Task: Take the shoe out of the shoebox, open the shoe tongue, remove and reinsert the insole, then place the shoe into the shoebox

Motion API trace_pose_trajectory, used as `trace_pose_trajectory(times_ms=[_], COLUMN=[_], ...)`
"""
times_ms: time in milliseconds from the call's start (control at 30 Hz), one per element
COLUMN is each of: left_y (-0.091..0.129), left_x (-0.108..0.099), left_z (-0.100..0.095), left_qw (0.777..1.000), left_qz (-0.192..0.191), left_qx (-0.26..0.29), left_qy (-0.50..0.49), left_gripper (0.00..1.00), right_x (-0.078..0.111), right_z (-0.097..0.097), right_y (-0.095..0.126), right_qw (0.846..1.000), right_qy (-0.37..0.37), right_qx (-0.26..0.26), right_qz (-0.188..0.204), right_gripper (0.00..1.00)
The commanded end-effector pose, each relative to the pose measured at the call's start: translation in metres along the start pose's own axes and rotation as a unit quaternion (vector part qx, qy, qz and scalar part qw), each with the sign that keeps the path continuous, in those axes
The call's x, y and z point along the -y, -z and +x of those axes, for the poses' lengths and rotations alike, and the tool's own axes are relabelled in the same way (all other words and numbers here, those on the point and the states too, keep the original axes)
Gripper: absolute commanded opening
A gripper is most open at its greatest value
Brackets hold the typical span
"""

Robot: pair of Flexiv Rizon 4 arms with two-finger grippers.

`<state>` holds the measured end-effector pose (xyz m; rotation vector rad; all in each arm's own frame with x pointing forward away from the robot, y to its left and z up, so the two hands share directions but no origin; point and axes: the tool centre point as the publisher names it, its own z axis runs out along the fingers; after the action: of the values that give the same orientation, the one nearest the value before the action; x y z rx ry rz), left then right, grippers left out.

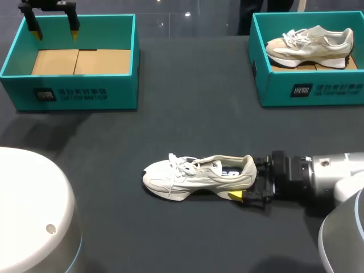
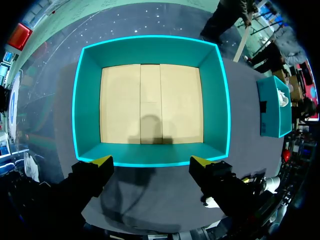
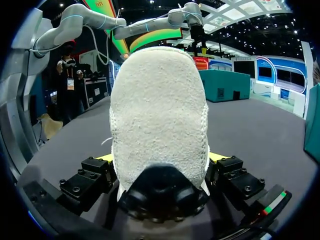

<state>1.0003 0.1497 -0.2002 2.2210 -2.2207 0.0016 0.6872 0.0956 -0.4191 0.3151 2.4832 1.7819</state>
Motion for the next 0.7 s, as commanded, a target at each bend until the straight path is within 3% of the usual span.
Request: trace_pose_trajectory(times_ms=[33, 67, 100, 700], left_y=[0.000, 0.000, 0.000, 0.000], left_x=[0.000, 0.000, 0.000, 0.000], left_z=[0.000, 0.000, 0.000, 0.000], left_qw=[1.000, 1.000, 1.000, 1.000], left_qz=[0.000, 0.000, 0.000, 0.000], left_qx=[0.000, 0.000, 0.000, 0.000], left_qy=[0.000, 0.000, 0.000, 0.000], left_gripper=[1.00, 1.00, 1.00, 1.00], right_x=[0.001, 0.001, 0.001, -0.005], right_z=[-0.003, -0.003, -0.003, -0.019], right_y=[-0.006, -0.006, -0.006, -0.007], right_qw=[1.000, 1.000, 1.000, 0.999], right_qy=[-0.002, -0.002, -0.002, 0.013], right_qx=[-0.001, -0.001, -0.002, -0.038], right_qz=[0.002, 0.002, 0.003, 0.010], right_gripper=[0.33, 0.07, 0.00, 0.00])
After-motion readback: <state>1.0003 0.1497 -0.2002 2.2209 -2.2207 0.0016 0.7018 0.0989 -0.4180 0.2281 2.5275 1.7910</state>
